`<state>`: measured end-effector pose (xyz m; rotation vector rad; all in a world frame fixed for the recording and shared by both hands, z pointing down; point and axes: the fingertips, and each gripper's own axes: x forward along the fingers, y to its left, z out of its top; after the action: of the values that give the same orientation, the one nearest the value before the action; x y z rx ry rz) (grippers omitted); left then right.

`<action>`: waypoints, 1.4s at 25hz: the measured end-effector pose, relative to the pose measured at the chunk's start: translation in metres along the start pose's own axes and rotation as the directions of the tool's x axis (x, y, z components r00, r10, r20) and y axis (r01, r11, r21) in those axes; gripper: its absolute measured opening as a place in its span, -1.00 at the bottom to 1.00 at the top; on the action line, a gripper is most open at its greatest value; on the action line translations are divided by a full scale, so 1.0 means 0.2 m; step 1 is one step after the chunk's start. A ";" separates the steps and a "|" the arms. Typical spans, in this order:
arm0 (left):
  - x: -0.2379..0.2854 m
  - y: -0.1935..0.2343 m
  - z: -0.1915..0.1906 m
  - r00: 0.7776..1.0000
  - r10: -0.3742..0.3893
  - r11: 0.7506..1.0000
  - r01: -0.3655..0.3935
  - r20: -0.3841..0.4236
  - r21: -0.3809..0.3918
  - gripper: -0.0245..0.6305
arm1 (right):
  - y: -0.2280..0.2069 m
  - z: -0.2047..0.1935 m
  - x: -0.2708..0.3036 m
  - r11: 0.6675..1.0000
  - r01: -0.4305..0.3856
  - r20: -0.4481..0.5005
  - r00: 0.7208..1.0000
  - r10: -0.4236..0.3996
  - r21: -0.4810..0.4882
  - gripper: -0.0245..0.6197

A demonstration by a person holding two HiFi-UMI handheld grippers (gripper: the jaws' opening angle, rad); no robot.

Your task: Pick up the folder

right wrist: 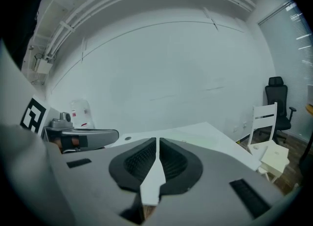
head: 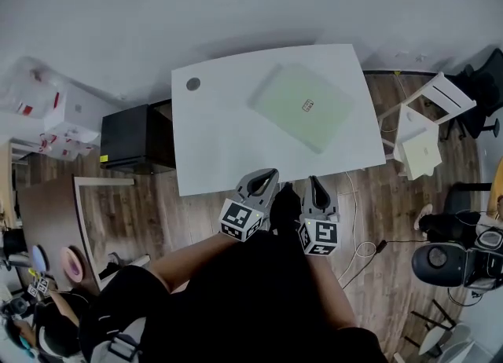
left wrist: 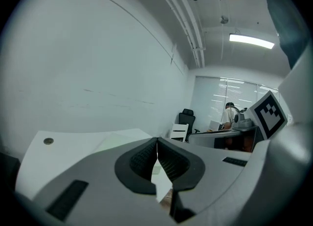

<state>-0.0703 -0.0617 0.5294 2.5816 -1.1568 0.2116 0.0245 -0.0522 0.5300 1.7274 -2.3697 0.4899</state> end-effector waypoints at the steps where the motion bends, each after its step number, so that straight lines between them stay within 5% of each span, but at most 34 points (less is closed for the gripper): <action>1: 0.05 0.04 0.00 1.000 0.012 1.000 -0.012 -0.012 0.004 -0.88 | -0.03 0.01 0.06 1.000 -0.009 -0.004 1.000 0.009 0.001 -0.81; 12: 0.64 0.33 0.06 0.992 0.088 0.996 -0.088 -0.093 0.009 -0.88 | -0.50 0.11 0.56 0.997 -0.052 -0.063 0.996 0.056 0.065 -0.81; 23: 1.05 0.64 -0.12 0.967 0.062 0.998 -0.056 -0.247 0.033 -0.87 | -0.84 -0.03 0.95 0.999 -0.017 -0.185 0.982 0.025 0.043 -0.80; 32: 1.24 0.99 -0.24 0.938 0.098 0.995 -0.097 -0.332 0.019 -0.53 | -1.04 -0.29 1.11 0.994 0.043 -0.343 0.939 -0.006 0.102 -0.37; 35: 1.28 1.10 -0.32 0.922 0.095 0.992 -0.118 -0.377 -0.040 -0.35 | -1.09 -0.33 1.16 0.989 0.080 -0.364 0.931 -0.029 0.126 -0.20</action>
<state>-0.0654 -0.3584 0.7012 2.2892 -1.1362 0.6517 0.1536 -0.2955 0.7015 1.5864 -2.0638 0.8989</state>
